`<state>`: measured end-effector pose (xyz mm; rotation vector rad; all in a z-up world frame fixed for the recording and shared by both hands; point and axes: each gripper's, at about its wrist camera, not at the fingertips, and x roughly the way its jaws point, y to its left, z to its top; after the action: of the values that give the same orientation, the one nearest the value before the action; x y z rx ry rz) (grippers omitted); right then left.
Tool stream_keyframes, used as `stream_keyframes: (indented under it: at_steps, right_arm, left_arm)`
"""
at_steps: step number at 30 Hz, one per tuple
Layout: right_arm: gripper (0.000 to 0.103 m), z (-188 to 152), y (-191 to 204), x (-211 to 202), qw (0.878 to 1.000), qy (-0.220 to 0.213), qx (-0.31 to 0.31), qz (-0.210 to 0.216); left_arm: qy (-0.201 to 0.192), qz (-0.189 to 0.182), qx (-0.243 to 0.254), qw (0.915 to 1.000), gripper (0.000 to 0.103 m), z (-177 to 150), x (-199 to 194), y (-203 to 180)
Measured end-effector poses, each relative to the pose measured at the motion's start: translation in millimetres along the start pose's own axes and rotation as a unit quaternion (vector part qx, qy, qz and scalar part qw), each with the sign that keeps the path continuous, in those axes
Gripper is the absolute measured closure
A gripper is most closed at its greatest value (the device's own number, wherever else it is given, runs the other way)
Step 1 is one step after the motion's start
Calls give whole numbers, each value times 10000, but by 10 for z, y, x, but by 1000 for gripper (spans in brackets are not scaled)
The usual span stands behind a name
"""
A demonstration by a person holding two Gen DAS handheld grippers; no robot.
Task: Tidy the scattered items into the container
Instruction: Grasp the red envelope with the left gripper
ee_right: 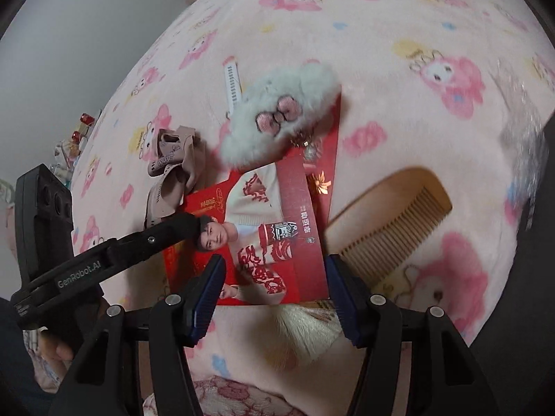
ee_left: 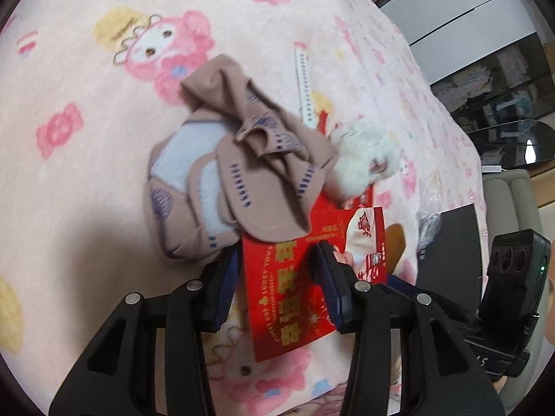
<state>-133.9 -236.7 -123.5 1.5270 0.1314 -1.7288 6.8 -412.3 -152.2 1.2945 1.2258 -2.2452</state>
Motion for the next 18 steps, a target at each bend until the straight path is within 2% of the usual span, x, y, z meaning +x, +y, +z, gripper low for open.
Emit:
stream_keyframes:
  at_steps: [3, 5, 8, 11, 12, 14, 18]
  right_arm:
    - [47, 21, 30, -27, 9983, -394, -168, -385]
    - [47, 72, 21, 16, 9975, -492, -272, -437]
    - [47, 119, -5, 136, 9986, -312, -322, -270]
    - [45, 85, 80, 172, 9988, 6, -413, 263]
    - [45, 53, 116, 178, 9986, 60, -467, 250]
    - [47, -27, 159, 139, 9982, 33, -582, 164]
    - [48, -127, 99, -56, 9988, -95, -222, 428]
  left_arm:
    - [8, 22, -66, 10000, 55, -68, 5, 57]
    - [35, 5, -103, 9999, 52, -102, 31, 89]
    - [62, 204, 5, 9998, 52, -124, 104, 39]
    - [54, 171, 87, 9998, 50, -147, 55, -46]
    - [15, 194, 112, 9997, 51, -145, 31, -82]
    - [26, 144, 151, 9998, 51, -164, -18, -115]
    - [35, -53, 200, 9998, 52, -225, -187, -197]
